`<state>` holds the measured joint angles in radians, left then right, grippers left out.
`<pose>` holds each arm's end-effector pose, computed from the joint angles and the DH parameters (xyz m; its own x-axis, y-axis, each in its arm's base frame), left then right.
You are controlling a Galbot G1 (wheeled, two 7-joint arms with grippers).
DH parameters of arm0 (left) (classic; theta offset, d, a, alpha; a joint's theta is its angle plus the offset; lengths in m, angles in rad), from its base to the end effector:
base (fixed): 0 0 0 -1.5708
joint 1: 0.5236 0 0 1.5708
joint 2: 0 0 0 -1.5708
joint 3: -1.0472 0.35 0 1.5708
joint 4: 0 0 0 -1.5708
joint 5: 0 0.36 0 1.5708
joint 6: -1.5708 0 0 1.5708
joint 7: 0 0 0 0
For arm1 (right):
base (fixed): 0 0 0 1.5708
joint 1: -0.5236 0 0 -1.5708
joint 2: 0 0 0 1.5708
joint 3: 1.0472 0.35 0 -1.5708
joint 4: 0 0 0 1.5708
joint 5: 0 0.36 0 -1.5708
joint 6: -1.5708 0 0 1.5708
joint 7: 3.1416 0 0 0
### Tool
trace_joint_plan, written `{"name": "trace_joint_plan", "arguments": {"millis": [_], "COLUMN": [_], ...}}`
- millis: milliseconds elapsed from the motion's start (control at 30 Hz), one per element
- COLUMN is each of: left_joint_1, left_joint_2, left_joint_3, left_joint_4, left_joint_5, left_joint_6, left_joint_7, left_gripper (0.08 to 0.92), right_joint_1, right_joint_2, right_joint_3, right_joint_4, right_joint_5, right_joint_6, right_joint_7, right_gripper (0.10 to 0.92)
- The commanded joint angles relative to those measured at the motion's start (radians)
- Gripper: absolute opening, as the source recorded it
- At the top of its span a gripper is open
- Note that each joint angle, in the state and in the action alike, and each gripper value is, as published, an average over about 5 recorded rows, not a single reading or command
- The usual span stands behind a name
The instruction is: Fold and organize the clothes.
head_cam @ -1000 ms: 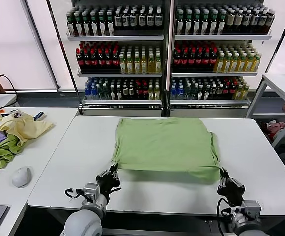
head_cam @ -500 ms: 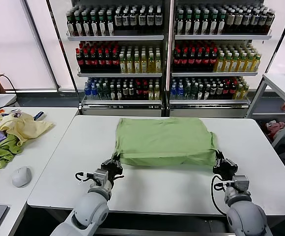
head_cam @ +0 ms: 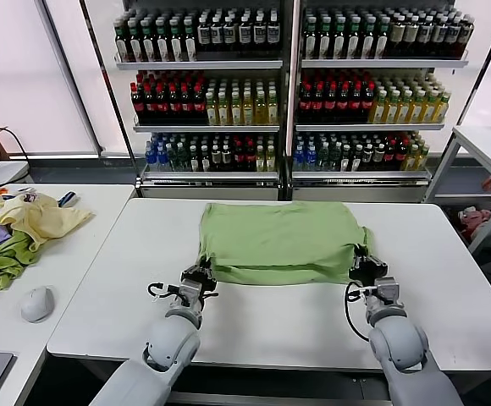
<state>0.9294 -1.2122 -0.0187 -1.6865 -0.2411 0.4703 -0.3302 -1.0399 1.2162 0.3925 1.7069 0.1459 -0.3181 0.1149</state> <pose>0.3519 -0.0537 -0.3103 -0.9331 0.0931 0.3474 0.1897 0.9480 0.2555 0.3558 -0.0608 -0.2960 -0.9808 0.0105 0.1948 -0.0352 0.9727 -0.2295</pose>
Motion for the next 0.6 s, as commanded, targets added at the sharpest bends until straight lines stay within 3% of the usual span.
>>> {"name": "trace_joint_plan", "arguments": {"millis": [33,600], "left_joint_1": [-0.033,0.115], "left_joint_2": [-0.012,-0.002], "left_joint_3": [0.019,-0.078], "left_joint_4": [0.059,-0.088], "left_joint_5": [0.036,-0.077], "left_joint_6": [-0.02,0.013], "left_joint_7": [0.009,-0.014], "left_gripper": [0.185,0.654], "right_joint_1": [0.048,-0.133], "right_joint_2": [0.005,-0.01], "right_joint_3": [-0.031,0.136], "right_joint_4": [-0.063,0.08], "right_joint_5": [-0.04,0.109], "right_joint_6": [-0.004,-0.012], "right_joint_7": [-0.011,0.012], "right_gripper": [0.26,0.734]}}
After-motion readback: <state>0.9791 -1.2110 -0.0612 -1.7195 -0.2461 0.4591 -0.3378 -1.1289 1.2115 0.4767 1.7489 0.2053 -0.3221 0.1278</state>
